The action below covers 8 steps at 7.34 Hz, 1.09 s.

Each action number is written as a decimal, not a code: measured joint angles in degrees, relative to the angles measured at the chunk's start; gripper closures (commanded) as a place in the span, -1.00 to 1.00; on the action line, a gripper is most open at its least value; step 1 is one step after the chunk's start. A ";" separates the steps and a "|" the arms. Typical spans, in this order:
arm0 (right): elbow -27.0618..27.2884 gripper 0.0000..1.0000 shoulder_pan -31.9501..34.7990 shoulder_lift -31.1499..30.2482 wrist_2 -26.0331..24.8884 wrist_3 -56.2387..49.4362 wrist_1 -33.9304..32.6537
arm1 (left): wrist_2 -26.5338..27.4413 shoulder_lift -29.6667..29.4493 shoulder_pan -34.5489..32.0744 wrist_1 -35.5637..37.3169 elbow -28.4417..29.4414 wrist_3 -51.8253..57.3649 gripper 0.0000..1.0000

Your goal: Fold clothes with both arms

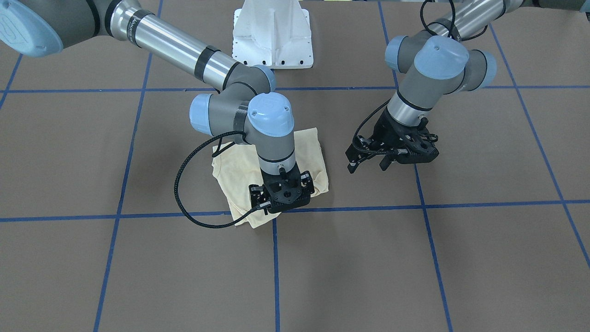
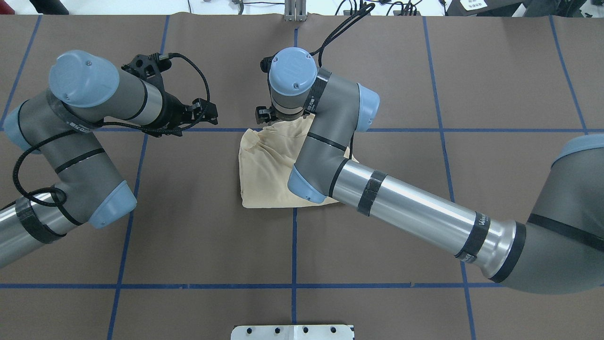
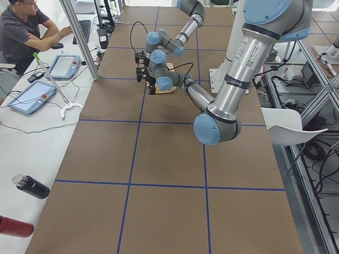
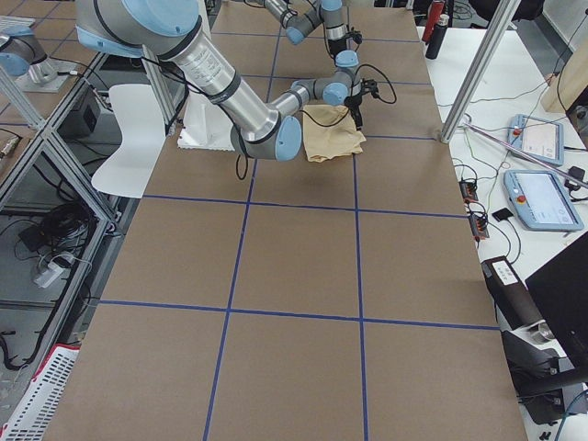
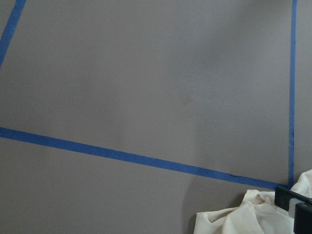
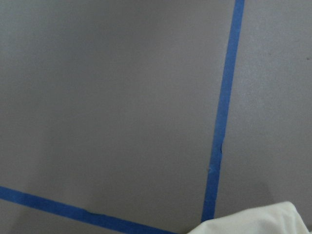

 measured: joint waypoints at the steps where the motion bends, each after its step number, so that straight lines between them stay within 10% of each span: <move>1: 0.08 -0.99 1.00 -0.01 0.52 -1.02 -0.63 | -0.23 0.08 -0.48 -0.04 -0.01 0.25 -1.00; 8: 13.06 -1.00 25.11 -17.66 21.03 -25.44 -15.57 | -1.17 14.82 -13.50 -0.69 -8.03 19.16 -1.00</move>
